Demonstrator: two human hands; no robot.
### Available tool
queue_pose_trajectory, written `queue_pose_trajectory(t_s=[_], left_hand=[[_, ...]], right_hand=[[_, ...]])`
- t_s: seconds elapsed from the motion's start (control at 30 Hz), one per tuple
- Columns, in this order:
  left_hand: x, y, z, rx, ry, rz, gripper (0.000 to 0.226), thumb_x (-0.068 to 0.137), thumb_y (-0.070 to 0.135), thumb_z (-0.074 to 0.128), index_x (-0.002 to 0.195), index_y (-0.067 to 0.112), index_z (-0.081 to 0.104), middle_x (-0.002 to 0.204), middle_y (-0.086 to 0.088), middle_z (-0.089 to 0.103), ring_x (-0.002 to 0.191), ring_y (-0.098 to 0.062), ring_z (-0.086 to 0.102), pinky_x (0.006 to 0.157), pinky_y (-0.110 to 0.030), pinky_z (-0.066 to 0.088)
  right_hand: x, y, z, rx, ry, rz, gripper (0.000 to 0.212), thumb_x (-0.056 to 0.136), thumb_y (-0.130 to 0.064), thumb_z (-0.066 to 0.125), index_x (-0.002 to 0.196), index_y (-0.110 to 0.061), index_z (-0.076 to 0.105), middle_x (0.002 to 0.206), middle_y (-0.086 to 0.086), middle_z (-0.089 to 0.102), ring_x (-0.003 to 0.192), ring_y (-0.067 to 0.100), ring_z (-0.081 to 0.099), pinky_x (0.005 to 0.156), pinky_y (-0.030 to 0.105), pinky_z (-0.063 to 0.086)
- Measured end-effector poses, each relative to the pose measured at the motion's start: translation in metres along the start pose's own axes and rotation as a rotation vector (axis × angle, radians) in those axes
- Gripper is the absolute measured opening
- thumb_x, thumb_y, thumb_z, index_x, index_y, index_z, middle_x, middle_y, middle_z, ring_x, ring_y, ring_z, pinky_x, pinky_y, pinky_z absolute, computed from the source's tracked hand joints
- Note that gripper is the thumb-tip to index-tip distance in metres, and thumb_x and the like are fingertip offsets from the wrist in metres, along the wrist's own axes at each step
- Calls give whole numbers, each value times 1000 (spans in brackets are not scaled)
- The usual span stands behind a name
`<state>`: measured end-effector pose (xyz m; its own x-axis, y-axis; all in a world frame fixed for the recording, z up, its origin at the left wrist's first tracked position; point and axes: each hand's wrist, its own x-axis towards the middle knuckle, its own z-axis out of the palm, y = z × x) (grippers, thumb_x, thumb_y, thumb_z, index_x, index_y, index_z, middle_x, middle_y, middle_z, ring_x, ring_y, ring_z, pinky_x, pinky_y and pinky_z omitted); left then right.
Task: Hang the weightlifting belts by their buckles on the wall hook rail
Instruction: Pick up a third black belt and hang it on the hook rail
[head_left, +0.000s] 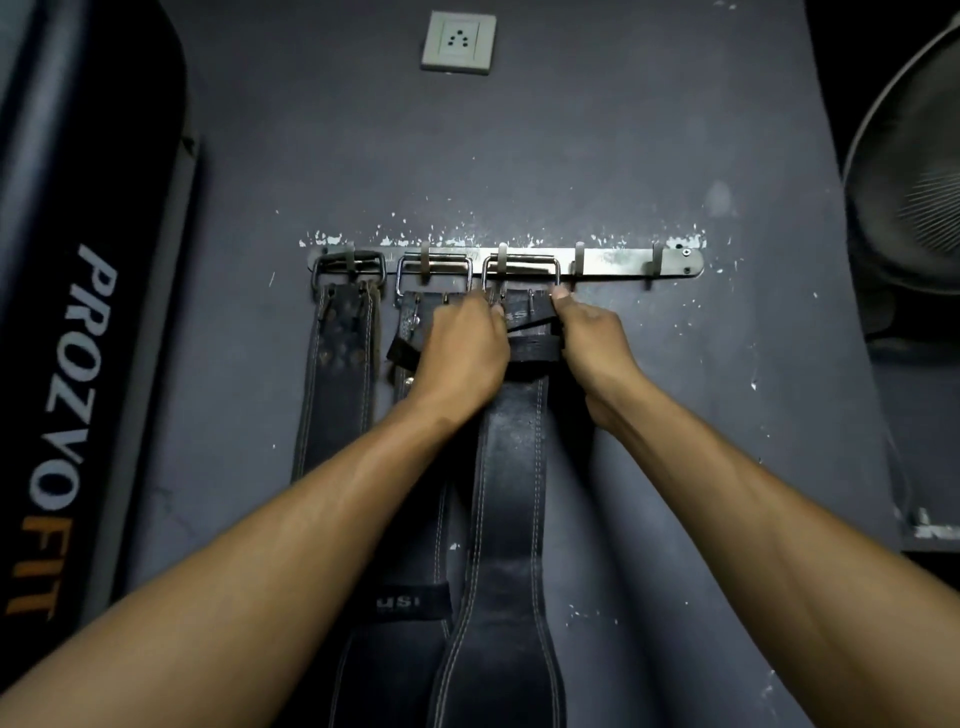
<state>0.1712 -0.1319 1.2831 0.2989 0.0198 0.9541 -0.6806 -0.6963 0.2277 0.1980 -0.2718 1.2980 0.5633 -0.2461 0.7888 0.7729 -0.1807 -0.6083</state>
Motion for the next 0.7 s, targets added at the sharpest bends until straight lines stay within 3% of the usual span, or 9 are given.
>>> queue_pose_trajectory(t_s=[0.13, 0.2, 0.27, 0.37, 0.43, 0.47, 0.53, 0.63, 0.7], left_hand=[[-25, 4, 4, -37, -45, 31, 50, 105, 13, 46, 151, -3, 38, 152, -23, 47, 142, -34, 43, 113, -23, 26], [-45, 5, 6, -95, -52, 3, 59, 105, 13, 48, 158, -2, 26, 165, -17, 30, 154, -27, 26, 116, -12, 10], [-72, 4, 10, -182, -94, -64, 65, 104, 14, 52, 160, 2, 21, 167, -12, 25, 156, -22, 22, 114, -9, 7], [-113, -10, 23, -390, -129, -291, 59, 99, 22, 62, 154, 16, 42, 151, -7, 54, 141, -20, 49, 121, -28, 31], [-140, -17, 28, -577, -129, -448, 30, 95, 28, 66, 123, 16, 68, 117, -8, 76, 110, -23, 71, 104, -44, 53], [-154, -16, 28, -667, -136, -501, 15, 97, 24, 65, 103, 12, 73, 99, -8, 79, 92, -22, 74, 91, -43, 59], [-177, -10, 23, -752, -138, -576, 22, 102, 16, 61, 85, 9, 73, 81, -8, 77, 73, -17, 72, 73, -32, 58], [-191, 1, 9, -821, -156, -613, 22, 103, 12, 59, 84, 8, 71, 80, -8, 78, 70, -15, 74, 64, -25, 59], [-193, 4, 0, -861, -213, -619, 18, 103, 13, 59, 100, 2, 72, 96, -16, 79, 85, -23, 77, 76, -31, 62]], right_hand=[[-33, 7, -9, 86, -80, 6, 27, 108, -36, 50, 96, -18, 68, 78, -4, 73, 58, 3, 66, 53, 20, 52], [-51, 9, -17, 99, -105, 65, 22, 108, -35, 52, 98, -18, 63, 76, -4, 69, 57, 4, 63, 54, 20, 53], [-71, 14, -27, 127, -180, 135, 21, 107, -34, 53, 102, -17, 64, 86, 2, 71, 68, 14, 67, 66, 26, 57], [-104, 24, -40, 114, -292, 227, 16, 106, -27, 58, 99, -15, 65, 89, 1, 71, 74, 16, 67, 72, 28, 57], [-125, 35, -46, 49, -336, 271, 10, 103, -21, 63, 96, -14, 64, 84, 2, 66, 77, 17, 64, 73, 32, 58], [-135, 41, -47, 13, -351, 283, 10, 102, -19, 65, 93, -14, 64, 81, 2, 64, 78, 18, 62, 73, 34, 57], [-152, 52, -48, -47, -349, 288, 18, 99, -19, 69, 82, -16, 64, 75, 3, 63, 79, 18, 60, 70, 32, 57], [-165, 52, -48, -36, -281, 255, 24, 96, -21, 72, 73, -17, 65, 77, 8, 66, 77, 18, 62, 64, 29, 56], [-169, 47, -48, -7, -257, 244, 29, 96, -21, 73, 69, -19, 63, 72, 4, 65, 74, 17, 60, 65, 29, 52]])
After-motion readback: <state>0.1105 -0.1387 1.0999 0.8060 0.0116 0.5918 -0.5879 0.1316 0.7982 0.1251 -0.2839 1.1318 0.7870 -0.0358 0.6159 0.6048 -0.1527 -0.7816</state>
